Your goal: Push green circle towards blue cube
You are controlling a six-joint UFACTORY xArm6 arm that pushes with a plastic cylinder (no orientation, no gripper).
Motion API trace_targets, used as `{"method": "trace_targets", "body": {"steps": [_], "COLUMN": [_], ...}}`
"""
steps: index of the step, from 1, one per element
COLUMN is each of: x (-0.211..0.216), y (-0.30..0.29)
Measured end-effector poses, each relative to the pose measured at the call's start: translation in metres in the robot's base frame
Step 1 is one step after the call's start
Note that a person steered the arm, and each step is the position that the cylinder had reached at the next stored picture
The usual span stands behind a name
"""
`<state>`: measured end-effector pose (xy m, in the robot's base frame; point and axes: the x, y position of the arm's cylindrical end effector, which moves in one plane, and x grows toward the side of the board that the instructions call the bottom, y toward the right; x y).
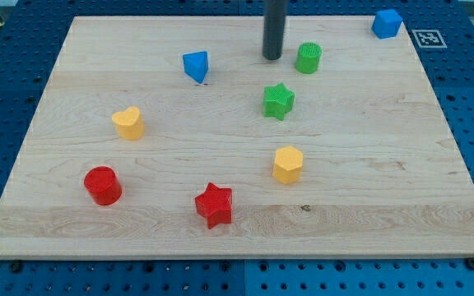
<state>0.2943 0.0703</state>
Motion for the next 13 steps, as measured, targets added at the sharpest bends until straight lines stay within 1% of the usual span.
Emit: {"method": "trace_targets", "body": {"steps": [1, 3, 4, 5, 6, 7, 8, 9, 10, 12, 13], "x": [0.005, 0.047, 0.06, 0.06, 0.053, 0.059, 0.068, 0.064, 0.055, 0.027, 0.025], "y": [0.02, 0.028, 0.051, 0.077, 0.086, 0.086, 0.061, 0.024, 0.017, 0.04, 0.041]}}
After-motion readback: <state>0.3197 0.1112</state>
